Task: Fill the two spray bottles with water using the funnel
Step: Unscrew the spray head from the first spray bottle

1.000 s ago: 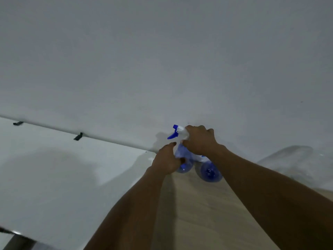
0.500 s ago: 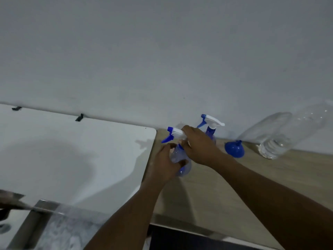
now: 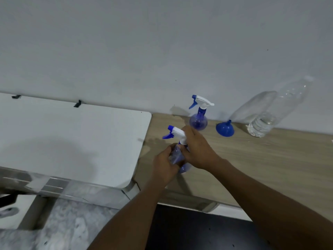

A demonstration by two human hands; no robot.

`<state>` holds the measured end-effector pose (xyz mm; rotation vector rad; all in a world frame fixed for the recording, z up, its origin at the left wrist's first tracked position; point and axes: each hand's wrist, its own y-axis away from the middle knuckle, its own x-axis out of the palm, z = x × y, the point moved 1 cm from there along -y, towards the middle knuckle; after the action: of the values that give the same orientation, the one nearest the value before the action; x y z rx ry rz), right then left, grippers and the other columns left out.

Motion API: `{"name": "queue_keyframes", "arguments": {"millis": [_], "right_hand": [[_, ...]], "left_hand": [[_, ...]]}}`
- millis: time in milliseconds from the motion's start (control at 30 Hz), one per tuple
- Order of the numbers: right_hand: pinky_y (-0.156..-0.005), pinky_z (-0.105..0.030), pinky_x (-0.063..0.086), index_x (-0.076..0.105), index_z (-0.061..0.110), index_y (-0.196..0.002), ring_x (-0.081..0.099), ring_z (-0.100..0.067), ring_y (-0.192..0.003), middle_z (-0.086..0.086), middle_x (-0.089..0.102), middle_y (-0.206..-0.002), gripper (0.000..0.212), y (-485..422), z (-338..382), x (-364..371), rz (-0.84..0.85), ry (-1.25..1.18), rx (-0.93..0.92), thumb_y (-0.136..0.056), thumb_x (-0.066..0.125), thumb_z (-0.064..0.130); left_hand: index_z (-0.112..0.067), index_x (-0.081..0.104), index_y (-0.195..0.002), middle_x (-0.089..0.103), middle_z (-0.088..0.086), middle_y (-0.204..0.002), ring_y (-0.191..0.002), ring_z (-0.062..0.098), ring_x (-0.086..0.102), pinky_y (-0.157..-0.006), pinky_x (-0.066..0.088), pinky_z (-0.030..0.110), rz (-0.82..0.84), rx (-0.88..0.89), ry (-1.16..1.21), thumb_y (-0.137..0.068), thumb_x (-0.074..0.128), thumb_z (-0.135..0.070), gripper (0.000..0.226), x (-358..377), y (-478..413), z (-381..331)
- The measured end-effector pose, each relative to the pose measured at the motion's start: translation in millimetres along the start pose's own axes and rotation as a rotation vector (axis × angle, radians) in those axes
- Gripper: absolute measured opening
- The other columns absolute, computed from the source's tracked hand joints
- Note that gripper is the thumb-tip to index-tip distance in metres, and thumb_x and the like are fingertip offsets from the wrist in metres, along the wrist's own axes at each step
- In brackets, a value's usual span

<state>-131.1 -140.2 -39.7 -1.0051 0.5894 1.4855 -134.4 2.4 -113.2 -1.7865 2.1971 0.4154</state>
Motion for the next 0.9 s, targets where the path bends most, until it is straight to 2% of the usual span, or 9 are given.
{"name": "queue_keyframes", "arguments": {"millis": [167, 233, 300, 400, 533, 633, 767, 833, 900], "right_hand": [[-0.082, -0.036, 0.045, 0.047, 0.021, -0.121, 0.055, -0.017, -0.09, 0.004, 0.059, -0.105, 0.05, 0.5, -7.7, -7.4, -0.008, 0.251, -0.038, -0.085, 0.063, 0.053], [-0.086, -0.038, 0.045, 0.046, 0.02, -0.122, 0.057, -0.019, -0.093, 0.001, 0.063, -0.106, 0.044, 0.7, -7.9, -6.4, 0.013, 0.224, -0.034, -0.089, 0.065, 0.042], [-0.094, -0.039, 0.043, 0.042, 0.023, -0.129, 0.053, -0.017, -0.101, 0.001, 0.058, -0.115, 0.053, 1.7, -8.1, -8.8, 0.056, 0.123, -0.029, -0.085, 0.068, 0.035], [-0.093, -0.037, 0.04, 0.043, 0.023, -0.131, 0.052, -0.017, -0.104, 0.003, 0.057, -0.117, 0.061, 1.0, -10.1, -10.8, 0.018, 0.187, -0.042, -0.083, 0.067, 0.051], [-0.093, -0.036, 0.038, 0.042, 0.023, -0.132, 0.053, -0.02, -0.107, 0.001, 0.057, -0.118, 0.057, 1.8, -8.8, -6.5, 0.034, 0.143, -0.033, -0.084, 0.07, 0.033], [-0.094, -0.036, 0.036, 0.041, 0.024, -0.134, 0.049, -0.017, -0.107, 0.003, 0.053, -0.12, 0.066, 1.3, -9.5, -11.4, 0.048, 0.151, -0.031, -0.08, 0.072, 0.045], [-0.095, -0.041, 0.041, 0.04, 0.023, -0.137, 0.05, -0.019, -0.107, 0.001, 0.054, -0.123, 0.061, -1.6, -5.5, -8.4, 0.096, 0.062, -0.002, -0.084, 0.07, 0.024], [-0.091, -0.038, 0.042, 0.036, 0.025, -0.14, 0.049, -0.017, -0.108, 0.002, 0.052, -0.126, 0.072, 0.5, -5.6, -9.8, 0.117, 0.019, -0.016, -0.08, 0.075, 0.029], [-0.089, -0.036, 0.044, 0.038, 0.024, -0.139, 0.053, -0.017, -0.105, 0.001, 0.056, -0.123, 0.069, 0.9, -7.7, -10.8, 0.085, 0.061, 0.008, -0.082, 0.075, 0.038]], "left_hand": [[-0.031, 0.059, -0.125, 0.066, -0.019, -0.106, -0.1, -0.001, 0.062, -0.09, 0.051, 0.02, 0.017, -0.003, -0.012, -0.08, 0.081, -0.03, 0.05, 2.0, -1.9, -0.6], [-0.029, 0.06, -0.122, 0.067, -0.017, -0.105, -0.1, 0.002, 0.063, -0.091, 0.051, 0.021, 0.015, -0.011, -0.029, -0.082, 0.079, -0.033, 0.044, 4.0, -2.4, 0.5], [-0.027, 0.059, -0.123, 0.067, -0.014, -0.108, -0.103, 0.006, 0.064, -0.091, 0.05, 0.023, 0.027, -0.021, -0.037, -0.084, 0.077, -0.033, 0.043, 4.4, -3.3, 3.4], [-0.028, 0.058, -0.124, 0.066, -0.012, -0.11, -0.104, 0.007, 0.063, -0.093, 0.049, 0.026, 0.055, -0.028, -0.046, -0.085, 0.077, -0.03, 0.043, 4.4, -4.3, 3.2], [-0.021, 0.057, -0.129, 0.067, -0.005, -0.118, -0.11, 0.012, 0.062, -0.099, 0.049, 0.031, 0.043, -0.054, -0.065, -0.085, 0.076, -0.03, 0.049, 5.7, -4.4, 4.7], [-0.022, 0.056, -0.129, 0.066, -0.006, -0.117, -0.111, 0.012, 0.062, -0.1, 0.05, 0.034, 0.071, -0.039, -0.047, -0.087, 0.075, -0.026, 0.047, 5.1, -4.6, 2.3], [-0.022, 0.057, -0.13, 0.067, -0.006, -0.118, -0.112, 0.012, 0.062, -0.096, 0.05, 0.029, 0.06, -0.059, -0.063, -0.085, 0.077, -0.029, 0.05, 4.7, -3.8, 2.1], [-0.026, 0.057, -0.13, 0.067, -0.012, -0.113, -0.108, 0.008, 0.062, -0.09, 0.048, 0.022, 0.046, -0.047, -0.062, -0.081, 0.08, -0.03, 0.054, 4.1, -2.3, 3.2], [-0.023, 0.057, -0.131, 0.067, -0.008, -0.115, -0.107, 0.01, 0.062, -0.093, 0.05, 0.027, 0.051, -0.038, -0.104, -0.079, 0.081, -0.033, 0.057, 4.6, -2.4, 1.8]]}}
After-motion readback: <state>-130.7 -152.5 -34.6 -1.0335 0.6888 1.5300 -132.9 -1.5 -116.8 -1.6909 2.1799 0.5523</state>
